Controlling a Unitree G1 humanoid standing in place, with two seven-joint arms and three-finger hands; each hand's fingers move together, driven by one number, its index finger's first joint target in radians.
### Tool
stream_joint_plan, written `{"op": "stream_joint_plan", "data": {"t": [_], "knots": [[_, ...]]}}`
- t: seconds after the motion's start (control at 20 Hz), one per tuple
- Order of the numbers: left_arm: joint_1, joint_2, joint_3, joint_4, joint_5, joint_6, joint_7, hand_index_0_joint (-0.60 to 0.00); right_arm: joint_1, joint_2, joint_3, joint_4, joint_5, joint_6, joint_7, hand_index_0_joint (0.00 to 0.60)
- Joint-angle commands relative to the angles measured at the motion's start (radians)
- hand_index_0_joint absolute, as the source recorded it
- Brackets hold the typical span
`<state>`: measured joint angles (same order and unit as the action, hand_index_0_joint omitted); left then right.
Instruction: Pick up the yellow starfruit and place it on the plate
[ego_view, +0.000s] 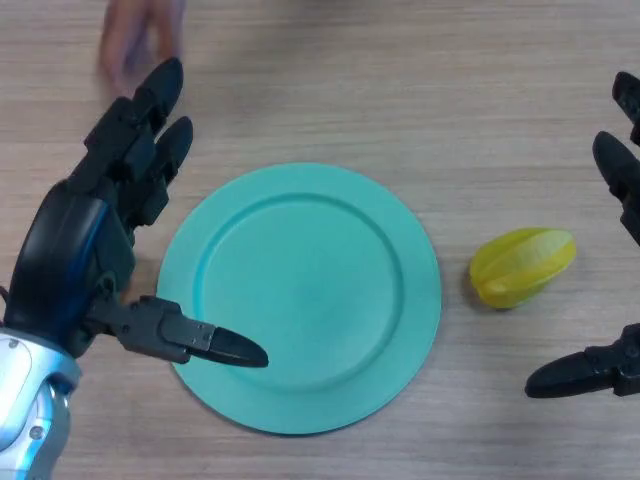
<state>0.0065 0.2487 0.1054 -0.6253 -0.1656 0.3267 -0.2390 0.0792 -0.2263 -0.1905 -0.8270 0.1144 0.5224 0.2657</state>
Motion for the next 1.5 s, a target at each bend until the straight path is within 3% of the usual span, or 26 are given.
{"op": "stream_joint_plan", "data": {"t": [0.05, 0.3, 0.5, 0.65, 0.85, 1.5], "knots": [[0.001, 0.019, 0.079, -0.040, 0.019, -0.139, -0.017, 0.000, -0.010, -0.023, -0.040, -0.031, -0.031, -0.195, 0.018, 0.000], [0.021, 0.019, 0.105, -0.033, 0.008, -0.127, -0.025, 0.000, -0.006, -0.016, -0.030, -0.007, -0.038, -0.227, 0.011, 0.000], [-0.010, 0.028, 0.139, -0.016, -0.046, -0.125, 0.020, 0.000, -0.022, -0.025, -0.031, 0.009, -0.039, -0.224, 0.014, 0.000], [-0.035, 0.047, 0.134, -0.004, -0.047, -0.093, 0.010, 0.000, -0.038, -0.030, -0.012, 0.046, -0.050, -0.243, 0.008, 0.000], [-0.042, 0.043, 0.119, 0.038, -0.010, -0.179, 0.021, 0.000, -0.047, -0.035, -0.010, 0.070, -0.056, -0.265, 0.003, 0.000], [-0.046, 0.069, 0.195, 0.035, -0.061, -0.186, 0.001, 0.000, -0.062, -0.033, 0.036, 0.072, -0.135, -0.264, -0.003, 0.000]]}}
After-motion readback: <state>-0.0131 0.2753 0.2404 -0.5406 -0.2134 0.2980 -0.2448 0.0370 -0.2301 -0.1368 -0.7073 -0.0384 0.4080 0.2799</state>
